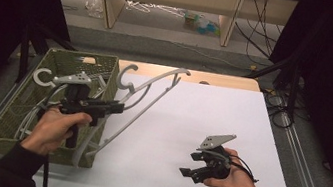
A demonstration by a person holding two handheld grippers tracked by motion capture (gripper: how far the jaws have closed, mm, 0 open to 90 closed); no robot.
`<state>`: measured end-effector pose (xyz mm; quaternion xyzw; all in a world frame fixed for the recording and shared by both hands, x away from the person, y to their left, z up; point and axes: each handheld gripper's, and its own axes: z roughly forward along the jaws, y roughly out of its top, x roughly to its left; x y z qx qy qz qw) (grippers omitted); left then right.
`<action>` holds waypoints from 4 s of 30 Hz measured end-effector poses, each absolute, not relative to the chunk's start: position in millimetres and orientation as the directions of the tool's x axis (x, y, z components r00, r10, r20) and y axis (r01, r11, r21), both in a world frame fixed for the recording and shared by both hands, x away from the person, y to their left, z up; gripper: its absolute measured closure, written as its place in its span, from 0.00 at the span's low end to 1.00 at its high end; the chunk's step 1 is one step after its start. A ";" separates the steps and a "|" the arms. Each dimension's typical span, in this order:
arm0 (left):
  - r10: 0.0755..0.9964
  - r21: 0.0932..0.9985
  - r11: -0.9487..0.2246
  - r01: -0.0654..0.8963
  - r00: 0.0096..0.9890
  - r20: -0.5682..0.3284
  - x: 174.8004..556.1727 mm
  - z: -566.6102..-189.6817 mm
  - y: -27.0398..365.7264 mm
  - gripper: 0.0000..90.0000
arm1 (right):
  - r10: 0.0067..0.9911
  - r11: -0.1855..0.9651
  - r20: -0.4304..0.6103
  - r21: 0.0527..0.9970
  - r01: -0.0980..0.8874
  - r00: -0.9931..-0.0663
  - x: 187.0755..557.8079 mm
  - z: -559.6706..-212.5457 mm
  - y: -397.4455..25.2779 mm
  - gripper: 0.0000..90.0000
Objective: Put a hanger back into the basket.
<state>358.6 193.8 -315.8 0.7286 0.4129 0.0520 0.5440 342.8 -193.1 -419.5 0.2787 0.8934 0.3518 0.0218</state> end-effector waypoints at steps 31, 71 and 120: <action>0.838 0.831 -0.094 0.549 0.494 -0.232 386.5 -303.9 343.5 0.88 | 0.513 0.621 0.160 0.608 0.494 -0.843 346.0 -430.0 -192.3 0.37; 0.895 0.660 -0.274 0.699 0.436 -0.091 422.2 -376.4 382.2 0.87 | 0.502 0.645 0.158 0.587 0.490 -0.850 347.3 -431.5 -191.5 0.37; 0.950 0.787 -0.112 0.607 0.299 -0.096 373.8 -363.6 356.9 0.50 | 0.557 0.583 0.127 0.644 0.495 -0.821 348.4 -428.8 -194.5 0.34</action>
